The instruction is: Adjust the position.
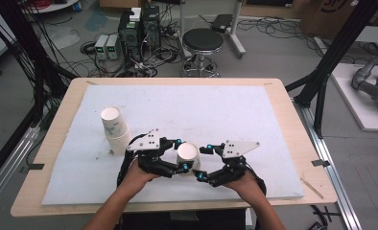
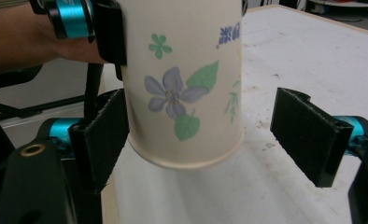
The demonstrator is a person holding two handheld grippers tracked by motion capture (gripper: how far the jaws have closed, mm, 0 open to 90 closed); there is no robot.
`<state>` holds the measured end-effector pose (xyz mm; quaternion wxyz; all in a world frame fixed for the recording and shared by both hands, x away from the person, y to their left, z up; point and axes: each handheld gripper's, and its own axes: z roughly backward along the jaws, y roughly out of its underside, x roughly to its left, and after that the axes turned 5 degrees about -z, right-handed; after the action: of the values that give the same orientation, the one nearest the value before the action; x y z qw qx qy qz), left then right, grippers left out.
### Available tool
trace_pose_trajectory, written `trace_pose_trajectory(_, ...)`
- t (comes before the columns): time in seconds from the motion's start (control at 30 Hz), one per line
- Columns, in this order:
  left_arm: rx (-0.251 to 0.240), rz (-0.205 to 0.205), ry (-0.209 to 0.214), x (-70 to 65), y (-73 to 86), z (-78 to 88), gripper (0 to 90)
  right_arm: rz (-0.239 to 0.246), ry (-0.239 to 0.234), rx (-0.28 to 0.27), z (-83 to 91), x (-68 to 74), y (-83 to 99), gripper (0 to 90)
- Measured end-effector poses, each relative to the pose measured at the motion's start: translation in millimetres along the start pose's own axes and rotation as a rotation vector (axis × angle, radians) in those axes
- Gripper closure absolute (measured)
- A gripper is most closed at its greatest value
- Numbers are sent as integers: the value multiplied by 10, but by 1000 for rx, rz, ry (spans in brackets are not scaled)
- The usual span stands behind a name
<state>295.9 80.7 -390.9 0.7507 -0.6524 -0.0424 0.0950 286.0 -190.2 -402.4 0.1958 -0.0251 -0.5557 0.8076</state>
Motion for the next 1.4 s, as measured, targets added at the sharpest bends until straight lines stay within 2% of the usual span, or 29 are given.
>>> trace_pose_trajectory(0.4,-12,1,5,-30,13,-72,335,-17,-35,14,-72,6,25,205)
trace_pose_trajectory(0.47,-16,0,4,-32,15,-79,337,-18,-54,15,-81,0,28,258)
trace_pose_trajectory(0.6,-17,-1,3,-35,21,-83,339,-29,-62,14,-90,-4,34,265)
trace_pose_trajectory(0.8,-4,-18,-8,-40,32,-90,341,-10,-47,26,-86,3,30,310)
trace_pose_trajectory(0.9,6,-38,-22,-53,37,-103,334,-6,-51,35,-90,11,29,332)
trace_pose_trajectory(1.03,3,-43,-33,-55,39,-106,326,-4,-52,39,-86,8,30,341)
trace_pose_trajectory(1.13,3,-33,-57,-47,35,-92,294,-5,-48,37,-74,6,31,344)
trace_pose_trajectory(1.23,5,-23,-62,-33,30,-65,233,3,-42,34,-65,-3,34,345)
trace_pose_trajectory(1.4,9,-17,-66,-18,18,-24,205,4,-45,37,-67,-6,36,350)
